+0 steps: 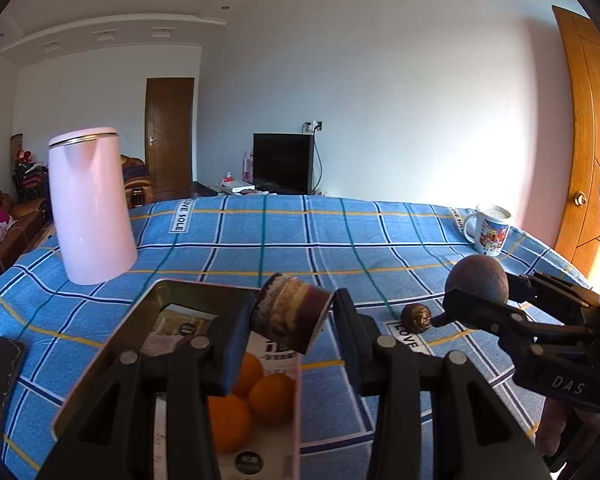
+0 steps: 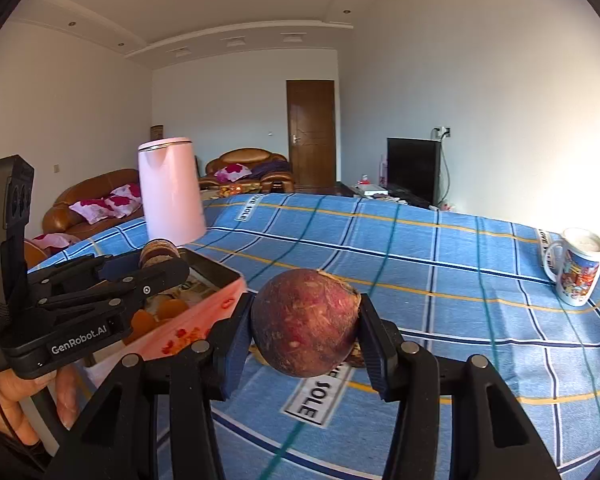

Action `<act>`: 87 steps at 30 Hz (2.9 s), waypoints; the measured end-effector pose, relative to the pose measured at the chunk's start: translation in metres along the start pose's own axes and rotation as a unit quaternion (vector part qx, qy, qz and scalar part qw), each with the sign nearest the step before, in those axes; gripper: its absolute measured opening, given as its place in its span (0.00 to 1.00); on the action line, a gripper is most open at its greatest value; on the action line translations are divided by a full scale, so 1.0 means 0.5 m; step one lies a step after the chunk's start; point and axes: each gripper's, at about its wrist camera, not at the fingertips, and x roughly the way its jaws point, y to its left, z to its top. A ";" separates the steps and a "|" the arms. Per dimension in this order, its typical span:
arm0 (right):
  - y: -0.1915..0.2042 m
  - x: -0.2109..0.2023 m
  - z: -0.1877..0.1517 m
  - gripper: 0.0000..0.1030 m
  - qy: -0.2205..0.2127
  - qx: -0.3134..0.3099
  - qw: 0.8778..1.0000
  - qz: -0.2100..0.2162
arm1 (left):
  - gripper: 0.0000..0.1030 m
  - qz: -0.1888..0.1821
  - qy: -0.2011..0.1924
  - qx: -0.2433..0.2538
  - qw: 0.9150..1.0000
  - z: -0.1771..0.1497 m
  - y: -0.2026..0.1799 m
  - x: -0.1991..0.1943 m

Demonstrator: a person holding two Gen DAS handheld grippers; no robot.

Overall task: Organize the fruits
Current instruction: 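Carry the reddish fruit and brown cake over the tin with both tools, then open the right tool to drop the reddish fruit while the left tool releases the cake, then grasp the foil-wrapped brown ball with the right tool while the left tool grasps a small tan fruit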

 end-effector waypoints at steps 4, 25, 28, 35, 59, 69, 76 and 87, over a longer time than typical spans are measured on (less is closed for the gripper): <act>0.062 0.021 0.017 0.50 0.009 -0.008 0.999 0.047 | 0.41 0.025 0.004 -0.017 1.000 -0.005 0.065 -0.023; 0.273 0.125 -0.021 0.50 0.114 -0.107 0.980 0.121 | 0.41 0.063 0.058 -0.060 0.995 -0.071 0.205 -0.037; 0.287 0.125 -0.030 0.50 0.118 -0.126 0.978 0.117 | 0.42 0.066 0.057 -0.062 0.994 -0.072 0.208 -0.038; 0.294 0.110 -0.020 0.58 0.096 -0.133 0.981 0.107 | 0.42 0.074 0.049 -0.057 0.994 -0.067 0.203 -0.045; 0.034 0.079 0.004 0.58 0.071 -0.083 0.990 -0.093 | 0.59 0.014 0.036 0.033 0.999 0.003 -0.006 0.002; -0.057 0.124 0.007 0.58 0.123 -0.021 0.988 -0.094 | 0.59 0.012 0.061 0.054 0.997 0.021 -0.067 0.071; -0.073 0.162 -0.005 0.58 0.155 -0.001 0.986 -0.068 | 0.59 0.012 0.065 0.064 0.996 0.025 -0.087 0.085; -0.083 0.216 -0.017 0.44 0.207 -0.013 0.976 -0.072 | 0.61 0.004 0.070 0.076 0.995 0.018 -0.112 0.090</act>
